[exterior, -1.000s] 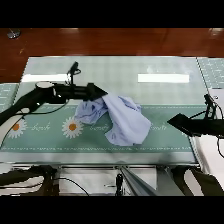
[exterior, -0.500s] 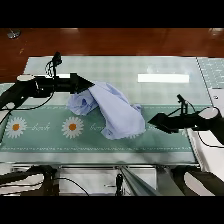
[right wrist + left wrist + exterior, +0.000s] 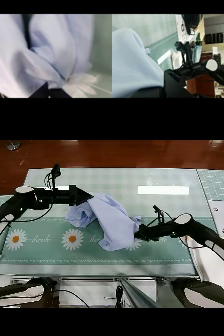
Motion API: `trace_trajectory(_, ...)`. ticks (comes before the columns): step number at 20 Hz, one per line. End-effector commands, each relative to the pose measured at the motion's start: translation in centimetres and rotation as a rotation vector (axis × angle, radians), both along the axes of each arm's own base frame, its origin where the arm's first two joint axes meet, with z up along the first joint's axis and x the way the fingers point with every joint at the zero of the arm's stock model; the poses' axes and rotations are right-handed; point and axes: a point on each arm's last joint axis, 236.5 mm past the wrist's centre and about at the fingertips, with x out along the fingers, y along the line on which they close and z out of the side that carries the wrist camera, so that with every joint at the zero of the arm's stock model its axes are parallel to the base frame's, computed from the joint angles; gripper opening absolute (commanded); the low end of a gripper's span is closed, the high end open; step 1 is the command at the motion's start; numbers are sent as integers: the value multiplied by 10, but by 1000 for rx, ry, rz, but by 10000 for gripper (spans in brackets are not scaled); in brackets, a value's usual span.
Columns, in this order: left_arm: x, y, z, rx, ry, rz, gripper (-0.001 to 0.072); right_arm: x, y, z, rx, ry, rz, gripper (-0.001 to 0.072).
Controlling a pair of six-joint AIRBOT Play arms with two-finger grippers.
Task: Fold the shirts.
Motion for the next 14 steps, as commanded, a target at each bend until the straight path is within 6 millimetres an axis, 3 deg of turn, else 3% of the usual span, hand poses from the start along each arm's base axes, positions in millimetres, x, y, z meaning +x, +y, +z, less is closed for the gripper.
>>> trace_trajectory(1,-5,-3,16,-25,4,-32,18,37,19,44,53,-140,73,21)
trace_trajectory(2,-4,-6,35,-20,-38,-57,17,62,16,72,22,-211,87,21)
trace_trajectory(4,11,-3,86,84,-184,-64,17,127,-3,159,-120,-443,89,21)
trace_trajectory(6,30,11,159,205,-360,-3,16,176,-31,292,-249,-753,0,21)
trace_trajectory(7,36,21,201,267,-458,48,16,180,-41,356,-282,-891,-37,21)
trace_trajectory(9,33,45,280,381,-625,166,16,154,-56,464,-313,-1118,-68,21)
trace_trajectory(10,23,56,312,425,-689,214,17,130,-59,505,-304,-1207,-75,21)
trace_trajectory(12,-10,71,361,483,-796,271,17,83,-68,552,-294,-1339,-94,21)
trace_trajectory(14,-52,74,383,497,-858,280,17,32,-77,572,-311,-1421,-79,21)
